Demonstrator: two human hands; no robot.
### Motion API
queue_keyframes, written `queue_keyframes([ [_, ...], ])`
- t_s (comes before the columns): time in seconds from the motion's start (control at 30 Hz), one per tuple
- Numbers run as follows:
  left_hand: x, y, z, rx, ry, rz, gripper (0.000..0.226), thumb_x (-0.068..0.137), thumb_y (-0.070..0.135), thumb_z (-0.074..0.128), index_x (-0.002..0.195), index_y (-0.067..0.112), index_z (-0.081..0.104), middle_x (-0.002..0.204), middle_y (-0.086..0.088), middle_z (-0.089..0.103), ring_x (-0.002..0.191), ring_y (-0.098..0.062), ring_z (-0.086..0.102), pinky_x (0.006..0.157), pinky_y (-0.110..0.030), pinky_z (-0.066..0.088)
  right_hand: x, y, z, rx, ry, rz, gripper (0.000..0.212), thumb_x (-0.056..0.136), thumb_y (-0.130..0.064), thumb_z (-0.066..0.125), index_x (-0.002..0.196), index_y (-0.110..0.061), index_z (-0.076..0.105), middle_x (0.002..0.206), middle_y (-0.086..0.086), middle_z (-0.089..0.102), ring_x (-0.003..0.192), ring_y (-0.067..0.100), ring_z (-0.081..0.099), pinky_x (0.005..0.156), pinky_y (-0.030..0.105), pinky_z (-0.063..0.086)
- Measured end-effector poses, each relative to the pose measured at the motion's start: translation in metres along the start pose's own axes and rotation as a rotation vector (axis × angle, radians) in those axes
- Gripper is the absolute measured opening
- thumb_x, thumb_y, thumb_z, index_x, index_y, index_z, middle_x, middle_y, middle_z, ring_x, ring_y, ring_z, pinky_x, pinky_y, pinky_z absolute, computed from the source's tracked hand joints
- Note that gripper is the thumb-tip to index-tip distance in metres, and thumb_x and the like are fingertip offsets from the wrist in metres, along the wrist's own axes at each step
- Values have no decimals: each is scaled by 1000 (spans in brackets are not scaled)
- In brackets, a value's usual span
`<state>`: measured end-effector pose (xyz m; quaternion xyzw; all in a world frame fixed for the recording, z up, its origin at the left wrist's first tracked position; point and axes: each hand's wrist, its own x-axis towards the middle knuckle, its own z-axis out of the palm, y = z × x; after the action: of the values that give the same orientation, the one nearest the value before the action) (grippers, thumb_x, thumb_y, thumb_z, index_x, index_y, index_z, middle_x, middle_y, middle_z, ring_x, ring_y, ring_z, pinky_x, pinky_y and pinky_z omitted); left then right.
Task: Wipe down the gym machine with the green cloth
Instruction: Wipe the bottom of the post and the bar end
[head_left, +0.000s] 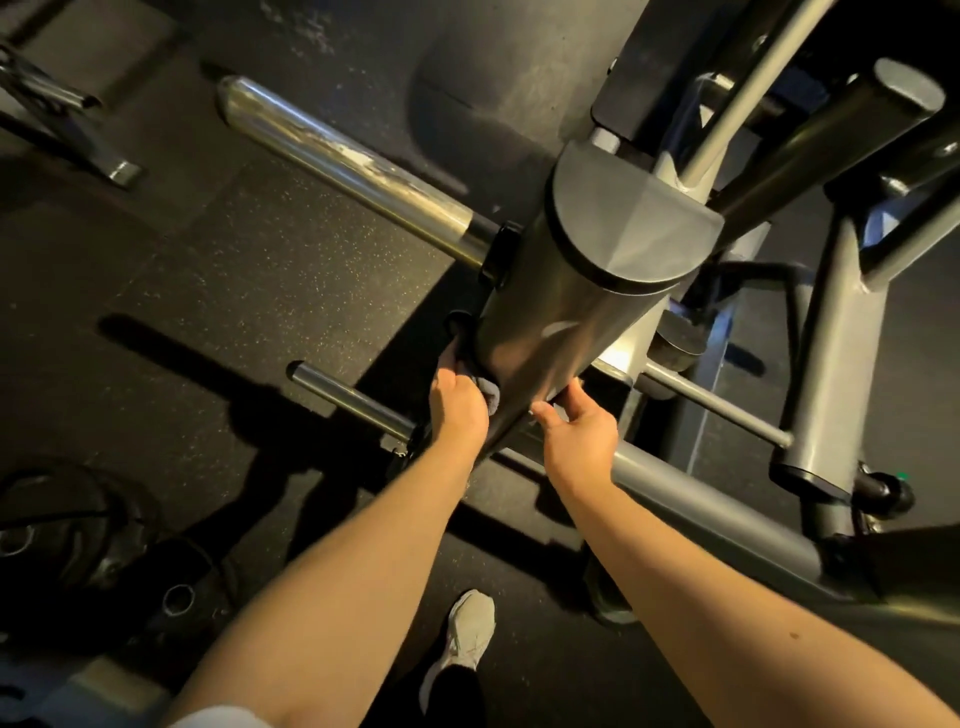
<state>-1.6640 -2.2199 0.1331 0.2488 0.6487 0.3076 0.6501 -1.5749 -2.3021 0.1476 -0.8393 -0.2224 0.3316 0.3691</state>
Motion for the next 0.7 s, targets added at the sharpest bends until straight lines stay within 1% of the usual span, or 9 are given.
queue_keyframes([
  [0.07,-23,21,-4,7,8,0,50,103,3,26,130,25,62,90,-4,66,69,-13,62,55,-19,44,0,-13,-11,-34,-79,55,47,96,-18,70,141,-24,60,94,-20,74,97,4,71,87,30,59],
  [0.13,-51,42,-4,204,40,134,35,107,9,34,125,15,63,111,-7,65,99,-20,64,74,-24,43,-2,-35,-26,4,-146,155,32,97,-18,68,128,-23,70,97,-5,77,96,17,72,95,43,59],
  [0.2,-77,64,-2,269,1,214,32,108,15,43,133,12,62,130,-9,64,118,-21,62,87,-23,41,-3,-55,-43,60,-142,148,22,97,-15,65,112,-28,75,99,-1,77,97,22,71,98,50,56],
  [0.27,-98,81,-1,285,-36,279,39,105,20,54,144,14,56,142,-4,59,131,-18,56,98,-21,40,-9,-76,-59,187,-113,46,30,97,-14,61,120,-33,69,104,-1,77,103,22,72,99,50,56],
  [0.33,-112,90,2,290,-38,352,40,100,20,64,140,16,60,140,-3,60,128,-17,57,106,-26,45,-17,-95,-69,301,-102,-72,52,99,-12,56,147,-32,48,118,-6,74,113,16,69,104,47,53],
  [0.37,-116,92,4,283,-33,396,38,97,19,68,135,16,63,136,-1,59,124,-16,59,103,-27,50,-19,-101,-72,323,-91,-128,63,100,-11,55,156,-32,34,127,-8,70,120,12,66,108,45,50],
  [0.43,-120,94,7,281,-31,455,33,94,18,72,126,18,64,129,2,55,114,-10,58,85,-11,49,-24,-112,-75,329,-67,-198,73,101,-11,55,161,-34,20,137,-11,64,127,7,60,113,44,46],
  [0.5,-118,93,8,297,-26,520,29,93,17,73,119,21,62,123,5,53,109,-5,57,74,-5,46,-25,-114,-76,335,-57,-201,73,102,-14,57,161,-36,19,139,-14,62,126,3,60,112,44,48],
  [0.7,-96,60,-2,365,-102,539,15,90,8,73,98,17,64,108,3,58,93,6,61,81,-6,50,-16,-102,-69,372,-17,-165,72,100,-24,63,159,-38,25,144,-18,57,131,5,56,110,47,48],
])
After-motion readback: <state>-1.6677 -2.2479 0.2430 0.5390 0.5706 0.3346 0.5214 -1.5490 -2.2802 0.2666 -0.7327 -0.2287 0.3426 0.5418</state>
